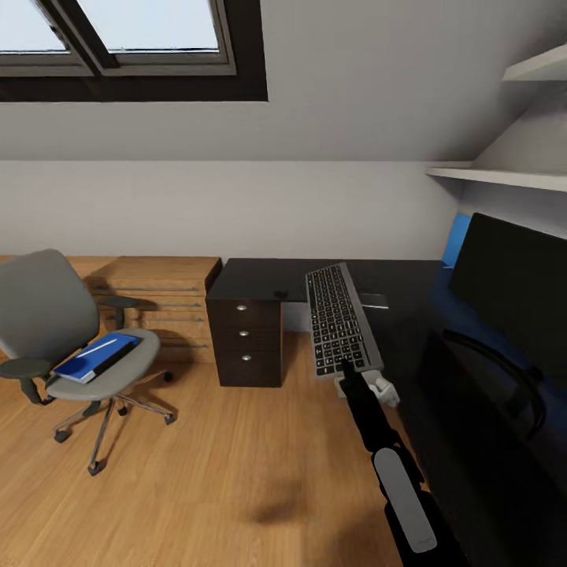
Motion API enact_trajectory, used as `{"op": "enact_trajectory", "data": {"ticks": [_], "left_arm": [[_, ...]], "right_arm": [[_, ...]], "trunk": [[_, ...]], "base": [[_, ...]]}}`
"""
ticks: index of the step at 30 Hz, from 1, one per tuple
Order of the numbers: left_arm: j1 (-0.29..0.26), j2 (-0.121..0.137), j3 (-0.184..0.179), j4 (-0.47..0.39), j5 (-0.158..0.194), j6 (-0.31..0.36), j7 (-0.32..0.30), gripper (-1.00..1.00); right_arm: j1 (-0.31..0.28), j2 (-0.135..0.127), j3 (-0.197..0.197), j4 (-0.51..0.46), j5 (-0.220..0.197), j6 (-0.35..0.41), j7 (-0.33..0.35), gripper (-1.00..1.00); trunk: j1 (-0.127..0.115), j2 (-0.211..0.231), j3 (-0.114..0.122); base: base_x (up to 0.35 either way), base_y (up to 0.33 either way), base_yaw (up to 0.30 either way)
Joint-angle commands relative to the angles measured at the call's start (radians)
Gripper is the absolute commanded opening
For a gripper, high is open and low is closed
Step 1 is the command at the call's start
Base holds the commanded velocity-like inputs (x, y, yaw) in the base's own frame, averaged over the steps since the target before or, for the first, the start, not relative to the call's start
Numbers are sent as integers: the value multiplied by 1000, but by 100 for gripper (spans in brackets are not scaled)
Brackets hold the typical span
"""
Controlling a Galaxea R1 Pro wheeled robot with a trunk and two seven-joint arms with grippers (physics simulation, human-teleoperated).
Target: In the bedroom, organize the workspace by keeping the computer under the desk, ensuring the monitor is on the desk, placing the keyboard on the desk next to the monitor, placing the mouse on the desk next to the keyboard, moving the folder from the swivel chair onto the desk next to the mouse, stacking the notebook on top of the folder with the pen on top of the notebook, and positioning the swivel chair next to the desk.
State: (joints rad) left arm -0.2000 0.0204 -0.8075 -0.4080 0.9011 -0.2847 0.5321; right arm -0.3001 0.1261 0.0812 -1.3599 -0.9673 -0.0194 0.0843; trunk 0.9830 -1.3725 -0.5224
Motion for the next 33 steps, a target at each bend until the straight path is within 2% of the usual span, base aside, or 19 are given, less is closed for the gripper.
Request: {"op": "enact_trajectory", "data": {"ticks": [1, 13, 22, 24, 25, 29, 33], "left_arm": [[-1, 1, -9, -1, 11, -5, 5, 100], [-1, 1, -9, -1, 11, -5, 5, 100], [-1, 1, -9, -1, 11, -5, 6, 100], [-1, 1, -9, 0, 11, -5, 5, 100], [-1, 1, -9, 0, 12, -5, 5, 100], [-1, 1, -9, -1, 11, -6, 5, 100], [-1, 1, -9, -1, 11, -6, 5, 100]], "right_arm": [[-1, 0, 1, -2, -13, -1, 6, -100], [-1, 0, 0, -4, -13, 2, 5, -100], [-1, 1, 0, -6, -18, 1, 12, -100], [-1, 3, 0, -6, -48, 0, 16, -100], [-1, 2, -1, -6, -84, 0, 17, -100], [-1, 0, 0, -5, -146, 0, 16, -100], [-1, 0, -1, -4, -166, -2, 11, -100]], "trunk": [[0, -1, -1], [0, -1, -1], [0, -1, -1], [0, -1, -1], [0, -1, -1], [0, -1, -1], [0, -1, -1]], "base": [[-2, -319, 0], [-122, -200, 0], [-152, -300, 0], [-116, -309, 0], [-106, -307, 0], [-75, -314, 0], [-20, -333, 0]]}}
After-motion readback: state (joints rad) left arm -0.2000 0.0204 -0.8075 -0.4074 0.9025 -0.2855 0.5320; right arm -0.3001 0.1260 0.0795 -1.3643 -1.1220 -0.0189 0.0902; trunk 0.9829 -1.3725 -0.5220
